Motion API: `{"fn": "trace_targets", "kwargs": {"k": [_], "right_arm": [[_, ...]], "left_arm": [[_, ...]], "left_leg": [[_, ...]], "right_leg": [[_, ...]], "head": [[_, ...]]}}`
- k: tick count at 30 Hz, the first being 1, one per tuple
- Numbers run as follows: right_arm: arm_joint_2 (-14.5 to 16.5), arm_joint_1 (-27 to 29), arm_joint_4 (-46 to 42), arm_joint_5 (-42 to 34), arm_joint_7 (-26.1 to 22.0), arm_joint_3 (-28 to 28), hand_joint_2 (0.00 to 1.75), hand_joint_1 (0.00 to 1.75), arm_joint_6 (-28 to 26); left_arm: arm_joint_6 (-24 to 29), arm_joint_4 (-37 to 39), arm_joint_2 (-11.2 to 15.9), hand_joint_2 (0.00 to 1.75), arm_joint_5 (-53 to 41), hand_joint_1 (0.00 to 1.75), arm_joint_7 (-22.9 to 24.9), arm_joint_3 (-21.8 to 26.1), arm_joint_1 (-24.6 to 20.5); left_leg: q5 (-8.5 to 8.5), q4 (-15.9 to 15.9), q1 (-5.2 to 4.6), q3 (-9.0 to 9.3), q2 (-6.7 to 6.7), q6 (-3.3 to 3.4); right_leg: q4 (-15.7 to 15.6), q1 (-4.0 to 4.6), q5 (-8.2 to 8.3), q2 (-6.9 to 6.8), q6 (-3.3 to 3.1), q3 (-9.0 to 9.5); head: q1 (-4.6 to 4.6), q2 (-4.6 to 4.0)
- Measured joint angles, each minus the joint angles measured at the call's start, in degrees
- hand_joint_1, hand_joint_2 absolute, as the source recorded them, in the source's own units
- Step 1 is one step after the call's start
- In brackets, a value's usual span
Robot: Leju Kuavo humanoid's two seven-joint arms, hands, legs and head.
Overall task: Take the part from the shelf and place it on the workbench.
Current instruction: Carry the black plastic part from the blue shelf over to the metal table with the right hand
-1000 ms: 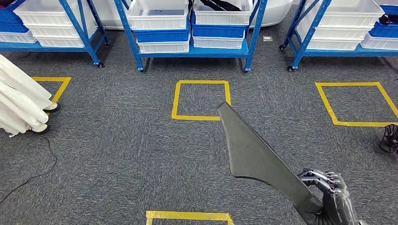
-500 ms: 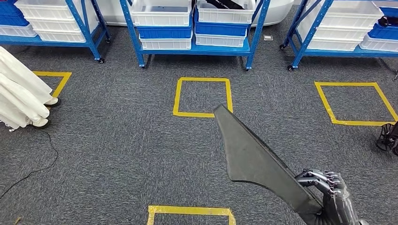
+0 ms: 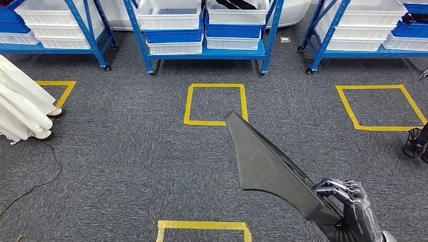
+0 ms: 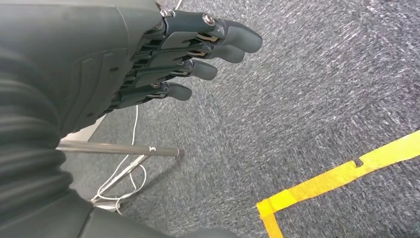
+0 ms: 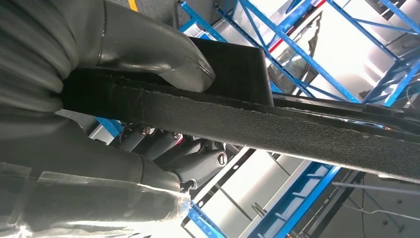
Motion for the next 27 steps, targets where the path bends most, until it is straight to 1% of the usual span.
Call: {"fn": "trace_targets", "kwargs": {"k": [1, 2, 4, 5, 6, 7, 8, 9, 10, 11, 12, 13, 14, 15, 16, 17, 18, 19, 20, 21, 22, 25, 27], "right_arm": [[0.0, 0.0, 0.0, 0.0, 0.0, -0.1, 1.75, 1.75, 0.1], [0.1, -0.1, 0.0, -0.1, 0.0, -0.3, 1.75, 1.75, 0.3], [0.1, -0.1, 0.0, -0.3, 0.0, -0.5, 1.75, 1.75, 0.6], [0.1, -0.1, 0.0, -0.3, 0.0, -0.6, 1.75, 1.75, 0.7], [0.1, -0.1, 0.0, -0.4, 0.0, -0.7, 1.75, 1.75, 0.8], [0.1, -0.1, 0.0, -0.4, 0.0, -0.9, 1.75, 1.75, 0.8], [0.1, -0.1, 0.0, -0.4, 0.0, -1.0, 1.75, 1.75, 0.9], [0.1, -0.1, 0.0, -0.4, 0.0, -1.1, 1.75, 1.75, 0.9], [0.0, 0.0, 0.0, -0.4, 0.0, -1.1, 1.75, 1.75, 1.0], [0.0, 0.0, 0.0, -0.4, 0.0, -1.2, 1.75, 1.75, 1.0], [0.0, 0.1, 0.1, -0.4, 0.0, -1.3, 1.75, 1.75, 1.0], [0.0, 0.1, 0.1, -0.4, 0.0, -1.3, 1.75, 1.75, 1.0], [0.0, 0.1, 0.1, -0.4, 0.0, -1.4, 1.75, 1.75, 1.0], [0.0, 0.1, 0.1, -0.3, 0.0, -1.4, 1.75, 1.75, 1.0], [0.0, 0.1, 0.1, -0.2, 0.0, -1.5, 1.75, 1.75, 1.0], [0.0, 0.2, 0.1, -0.1, 0.0, -1.5, 1.75, 1.75, 0.9], [0.1, 0.4, 0.1, 0.1, 0.0, -1.6, 1.75, 1.75, 0.8], [0.1, 0.6, 0.1, 0.3, 0.0, -1.6, 1.75, 1.75, 0.7], [0.2, 0.8, 0.1, 0.5, 0.0, -1.6, 1.75, 1.75, 0.5], [0.3, 1.1, 0.0, 0.7, 0.0, -1.6, 1.75, 1.75, 0.3], [0.3, 1.2, 0.0, 0.8, 0.0, -1.6, 1.75, 1.75, 0.1], [0.4, 1.7, 0.0, 1.5, 0.0, -1.7, 1.75, 1.75, -0.3], [0.4, 2.0, 0.0, 2.1, 0.0, -1.7, 1.75, 1.75, -0.3]], "left_arm": [[0.0, 0.0, 0.0, 1.75, -0.1, 0.00, 0.0, 0.0, 0.0], [0.0, 0.0, 0.0, 1.75, -0.1, 0.00, 0.1, 0.0, -0.1], [0.0, 0.0, 0.0, 1.75, -0.2, 0.00, 0.3, 0.0, -0.1], [0.0, 0.0, -0.1, 1.75, -0.3, 0.00, 0.3, 0.0, -0.1], [0.0, 0.0, -0.1, 1.75, -0.3, 0.00, 0.4, 0.0, -0.1], [0.0, 0.0, -0.2, 1.75, -0.4, 0.00, 0.4, 0.0, -0.1], [0.0, 0.0, -0.3, 1.75, -0.4, 0.00, 0.4, 0.0, -0.2], [0.0, 0.0, -0.3, 1.75, -0.4, 0.00, 0.4, 0.0, -0.2], [0.0, 0.0, -0.3, 1.75, -0.5, 0.00, 0.4, 0.0, -0.2], [0.0, 0.0, -0.3, 1.75, -0.5, 0.00, 0.4, 0.0, -0.2], [0.0, 0.0, -0.3, 1.75, -0.5, 0.00, 0.4, 0.0, -0.2], [0.0, 0.0, -0.4, 1.75, -0.5, 0.00, 0.4, 0.0, -0.2], [0.0, 0.0, -0.4, 1.75, -0.6, 0.00, 0.4, 0.0, -0.2], [0.0, 0.0, -0.4, 1.75, -0.6, 0.00, 0.4, 0.0, -0.2], [0.0, 0.0, -0.4, 1.75, -0.7, 0.00, 0.4, 0.0, -0.2], [0.0, 0.0, -0.4, 1.75, -0.8, 0.00, 0.4, 0.0, -0.2], [0.0, 0.0, -0.4, 1.75, -1.0, 0.00, 0.4, -0.1, -0.2], [0.0, 0.0, -0.3, 1.75, -1.2, 0.00, 0.4, -0.1, -0.2], [0.0, 0.0, -0.3, 1.75, -1.3, 0.00, 0.4, -0.1, -0.2], [0.0, 0.0, -0.3, 1.75, -1.5, 0.00, 0.4, -0.1, -0.1], [0.0, 0.0, -0.4, 1.75, -1.7, 0.00, 0.3, -0.1, -0.1], [0.0, 0.0, -0.4, 1.75, -2.1, 0.00, 0.1, -0.2, -0.2], [-0.1, 0.0, -0.4, 1.75, -2.3, 0.00, 0.1, -0.2, -0.1]], "left_leg": [[0.81, -2.8, -0.16, 1.42, -0.12, 0.21], [0.95, -4.2, -0.37, 2.00, -0.23, 0.41], [1.06, -4.6, -0.77, 1.86, -0.24, 0.96], [1.37, -4.9, -0.68, 1.89, -0.13, 1.37], [1.74, -5.4, -0.61, 1.92, -0.01, 1.86], [2.14, -5.8, -0.53, 1.91, 0.11, 2.34], [2.47, -6.1, -0.47, 1.81, 0.25, 2.73], [2.64, -6.2, -0.62, 1.56, 0.30, 2.97], [2.77, -6.2, -0.74, 1.30, 0.33, 3.10], [2.89, -6.2, -0.87, 1.09, 0.36, 3.18], [2.99, -6.1, -0.97, 0.96, 0.36, 3.18], [3.07, -6.1, -1.05, 0.92, 0.34, 3.14], [3.12, -6.1, -1.11, 0.93, 0.32, 3.07], [3.13, -6.0, -1.25, 0.93, 0.30, 2.94], [3.08, -5.8, -1.44, 0.88, 0.29, 2.76], [2.95, -5.5, -1.64, 0.76, 0.30, 2.68], [2.86, -5.3, -1.78, 0.60, 0.31, 2.76], [2.83, -5.1, -1.78, 0.47, 0.31, 2.84], [2.86, -5.1, -1.70, 0.38, 0.31, 2.95], [2.98, -5.1, -1.58, 0.37, 0.31, 2.96], [3.05, -5.1, -1.50, 0.37, 0.31, 2.81], [3.16, -5.2, -1.27, 0.38, 0.31, 2.64], [3.13, -5.1, -1.18, 0.32, 0.31, 2.63]], "right_leg": [[-0.1, 0.08, 0.11, 0.01, 0.19, -0.05], [-0.1, 0.15, 0.25, 0.00, 0.42, -0.15], [-0.5, 0.31, 0.63, -0.04, 1.04, -0.30], [-0.4, 0.40, 0.61, -0.08, 1.30, -0.43], [0.3, 0.52, 0.16, -0.10, 1.36, -0.85], [2.1, 0.63, -0.91, -0.11, 1.19, -1.80], [5.3, 0.65, -2.61, -0.12, 0.85, -3.39], [9.4, 0.62, -4.55, -0.11, 0.50, -5.40], [13.6, 0.57, -6.20, -0.11, 0.41, -7.37], [16.5, 0.55, -7.12, -0.12, 0.56, -8.68], [17.1, 0.55, -7.10, -0.12, 0.90, -8.82], [15.3, 0.55, -6.18, -0.13, 1.36, -7.68], [11.4, 0.55, -4.69, -0.16, 1.77, -5.45], [6.6, 0.56, -3.18, -0.25, 1.99, -2.86], [2.7, 0.63, -1.90, -0.29, 1.94, -0.81], [0.1, 0.49, -1.06, -0.32, 1.73, 0.52], [-1.0, 0.46, -0.68, -0.32, 1.48, 1.02], [-1.0, 0.46, -0.46, -0.27, 1.26, 1.01], [-1.0, 0.43, -0.38, -0.27, 1.18, 1.00], [-1.0, 0.62, -0.34, -0.26, 1.10, 0.97], [-1.0, 0.74, -0.29, -0.26, 0.98, 0.94], [-1.0, 0.99, -0.24, -0.25, 0.83, 0.91], [-1.0, 0.92, -0.20, -0.25, 0.80, 0.93]], "head": [[-0.01, 0.00], [0.01, 0.00], [0.01, 0.00], [0.04, 0.00], [0.08, 0.00], [0.14, 0.00], [0.21, 0.00], [0.27, 0.00], [0.31, 0.00], [0.31, 0.00], [0.33, 0.00], [0.32, 0.00], [0.33, 0.00], [0.35, 0.00], [0.31, 0.00], [0.22, 0.00], [0.14, 0.00], [0.03, 0.00], [-0.01, 0.00], [-0.02, 0.00], [-0.02, 0.00], [-0.03, 0.00], [-0.02, 0.00]]}}
